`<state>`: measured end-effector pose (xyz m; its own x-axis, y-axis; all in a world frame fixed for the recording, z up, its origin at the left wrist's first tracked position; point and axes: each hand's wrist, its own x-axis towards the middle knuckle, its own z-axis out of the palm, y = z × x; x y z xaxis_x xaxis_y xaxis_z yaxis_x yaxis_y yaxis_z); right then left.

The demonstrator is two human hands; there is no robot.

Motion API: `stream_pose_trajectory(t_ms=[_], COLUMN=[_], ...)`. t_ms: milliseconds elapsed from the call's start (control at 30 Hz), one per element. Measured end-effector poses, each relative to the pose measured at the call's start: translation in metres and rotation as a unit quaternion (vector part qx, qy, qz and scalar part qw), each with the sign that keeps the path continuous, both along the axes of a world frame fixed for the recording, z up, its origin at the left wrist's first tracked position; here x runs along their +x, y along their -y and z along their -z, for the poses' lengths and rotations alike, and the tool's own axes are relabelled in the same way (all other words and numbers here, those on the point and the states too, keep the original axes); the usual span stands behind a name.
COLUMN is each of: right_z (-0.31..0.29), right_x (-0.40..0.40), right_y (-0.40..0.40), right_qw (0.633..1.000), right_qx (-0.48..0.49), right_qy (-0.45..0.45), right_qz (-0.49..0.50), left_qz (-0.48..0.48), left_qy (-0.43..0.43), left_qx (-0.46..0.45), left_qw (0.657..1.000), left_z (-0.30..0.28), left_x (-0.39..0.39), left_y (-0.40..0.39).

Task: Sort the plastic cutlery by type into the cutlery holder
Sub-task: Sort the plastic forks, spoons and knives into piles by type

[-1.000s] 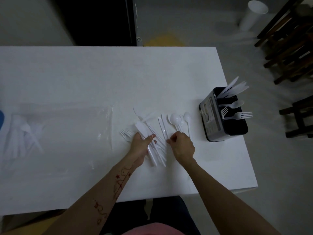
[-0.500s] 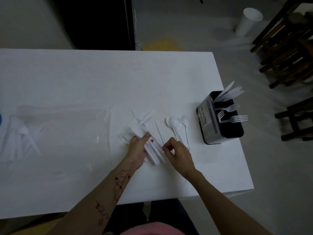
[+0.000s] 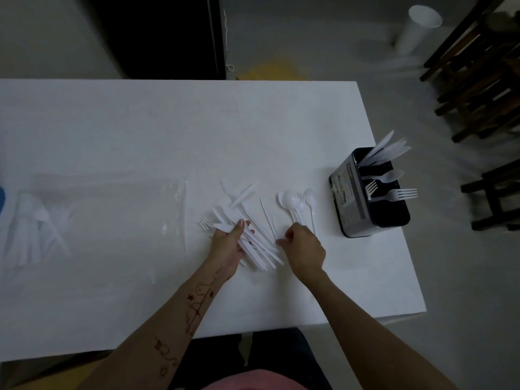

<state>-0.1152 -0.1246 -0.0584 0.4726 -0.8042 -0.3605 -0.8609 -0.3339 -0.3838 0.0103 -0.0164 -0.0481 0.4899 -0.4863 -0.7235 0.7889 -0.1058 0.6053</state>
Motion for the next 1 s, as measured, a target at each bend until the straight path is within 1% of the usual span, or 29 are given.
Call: stream_pose_trajectory(t_ms=[233, 367, 467, 600, 800, 867, 933, 1000], right_z=[0.003, 0.0, 0.001, 0.001, 0.004, 0.002, -0.002, -0.01], right_x=[0.011, 0.012, 0.014, 0.013, 0.006, 0.002, -0.001, -0.001], right_y=[-0.007, -0.011, -0.012, -0.01, -0.006, -0.004, -0.003, -0.004], right_qw=[0.999, 0.999, 0.998, 0.999, 0.999, 0.998, 0.99, 0.974], right_qx=[0.007, -0.023, -0.031, -0.013, 0.03, 0.041, 0.059, 0.093], right_qy=[-0.042, -0.045, -0.046, -0.043, -0.033, 0.006, 0.105, 0.202], right_qz=[0.012, -0.009, -0.02, -0.016, 0.022, 0.046, 0.068, 0.052], left_qz=[0.001, 0.0, 0.001, 0.001, 0.038, 0.036, 0.021, 0.002], left_qy=[-0.008, -0.002, 0.004, 0.01, 0.014, 0.018, 0.03, 0.035], left_qx=[0.015, -0.003, 0.003, -0.006, -0.039, -0.035, -0.022, -0.013], left_qw=[1.0, 1.0, 1.0, 1.0, 0.998, 0.999, 0.999, 0.999], left_z=[-0.003, -0.004, -0.004, -0.005, -0.008, -0.009, -0.008, -0.007], left_x=[0.001, 0.003, 0.002, 0.001, 0.003, 0.003, 0.003, 0.004], left_y=[-0.003, -0.003, -0.003, -0.003, -0.007, -0.006, -0.006, -0.005])
